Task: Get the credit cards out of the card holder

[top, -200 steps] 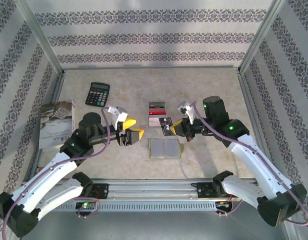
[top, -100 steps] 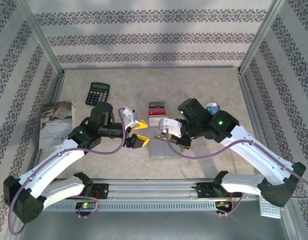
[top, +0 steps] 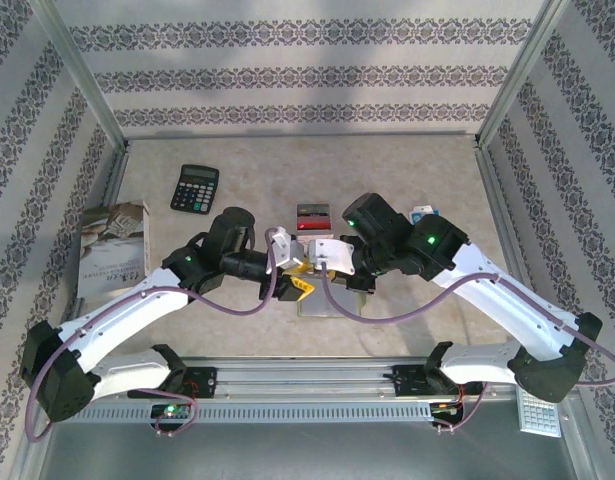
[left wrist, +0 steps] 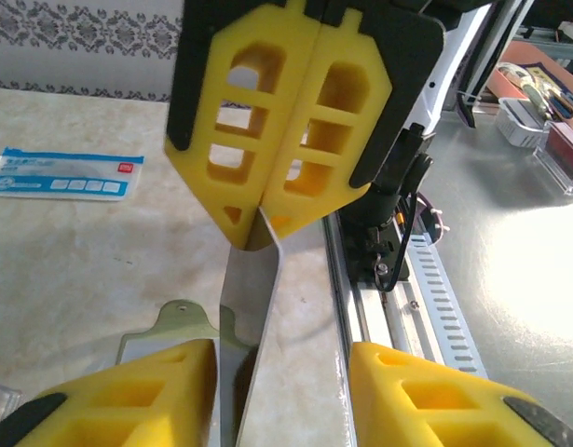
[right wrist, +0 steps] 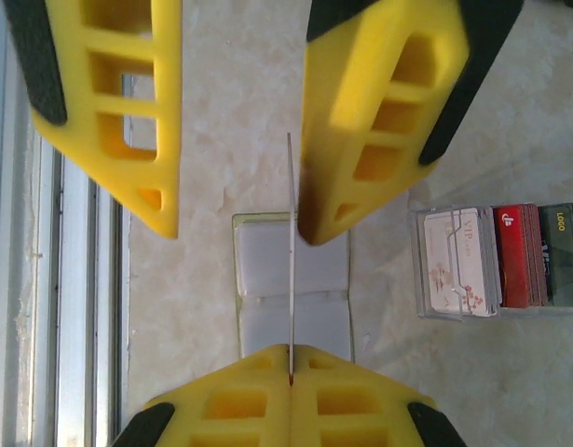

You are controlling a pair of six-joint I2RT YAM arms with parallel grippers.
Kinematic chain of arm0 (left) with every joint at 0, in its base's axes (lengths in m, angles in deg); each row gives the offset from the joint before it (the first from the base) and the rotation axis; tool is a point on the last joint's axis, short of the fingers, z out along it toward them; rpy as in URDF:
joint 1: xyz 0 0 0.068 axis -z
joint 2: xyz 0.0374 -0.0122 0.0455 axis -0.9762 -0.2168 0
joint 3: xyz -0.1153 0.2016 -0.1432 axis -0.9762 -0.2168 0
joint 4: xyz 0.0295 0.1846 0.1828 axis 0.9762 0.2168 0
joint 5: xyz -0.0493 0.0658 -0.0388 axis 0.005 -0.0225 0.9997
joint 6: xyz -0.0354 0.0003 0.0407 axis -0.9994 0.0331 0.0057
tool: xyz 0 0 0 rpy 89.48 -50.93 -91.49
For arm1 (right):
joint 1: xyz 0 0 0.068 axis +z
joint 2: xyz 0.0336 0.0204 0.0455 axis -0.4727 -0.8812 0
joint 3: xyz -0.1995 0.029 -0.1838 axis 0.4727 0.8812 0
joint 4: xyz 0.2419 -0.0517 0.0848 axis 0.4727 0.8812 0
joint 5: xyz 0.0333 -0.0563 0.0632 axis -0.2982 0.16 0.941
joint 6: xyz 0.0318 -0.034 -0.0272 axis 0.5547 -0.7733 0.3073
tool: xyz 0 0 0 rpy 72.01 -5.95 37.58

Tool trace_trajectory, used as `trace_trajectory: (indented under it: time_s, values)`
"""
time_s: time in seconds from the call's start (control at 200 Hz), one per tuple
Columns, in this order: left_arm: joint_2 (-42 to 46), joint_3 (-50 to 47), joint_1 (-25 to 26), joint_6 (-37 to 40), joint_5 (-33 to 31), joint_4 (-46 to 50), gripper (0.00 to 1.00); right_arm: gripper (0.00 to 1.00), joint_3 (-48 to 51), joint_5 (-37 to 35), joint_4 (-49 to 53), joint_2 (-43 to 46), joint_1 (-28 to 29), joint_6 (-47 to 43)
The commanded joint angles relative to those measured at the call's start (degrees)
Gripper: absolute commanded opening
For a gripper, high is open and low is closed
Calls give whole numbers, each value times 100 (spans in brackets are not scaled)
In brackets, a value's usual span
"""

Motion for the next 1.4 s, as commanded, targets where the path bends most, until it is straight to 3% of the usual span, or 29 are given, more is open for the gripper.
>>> trace_trajectory:
  time_s: [0.0, 0.145, 0.26, 0.505, 0.595, 0.719, 0.924, 1.394]
  values:
    - [3, 154, 97, 191, 16, -262, 32, 6, -129, 19, 87, -38, 67, -88]
    - [117, -3, 113, 141, -131, -562, 0, 9, -69, 78, 71, 13, 28, 10]
    - [262, -209, 115, 54, -247, -903, 0, 15, 15, 489, -21, 190, -190, 120]
    - [742, -1011, 116, -569, -529, -2400, 0, 59, 322, 2100, -337, 1033, -1236, 206]
    - [815, -1213, 119, -782, -632, -2788, 0, 66, 422, 2480, -485, 1282, -1434, 245]
    - [834, -1438, 126, -1027, -713, -3334, 0, 67, 459, 2705, -663, 1351, -1428, 331]
    - [842, -1566, 134, -1110, -807, -3678, 0, 67, 399, 2200, -820, 1123, -1109, 322]
    - [826, -1699, 150, -1222, -781, -3994, 0, 48, 284, 1940, -979, 720, -951, 184]
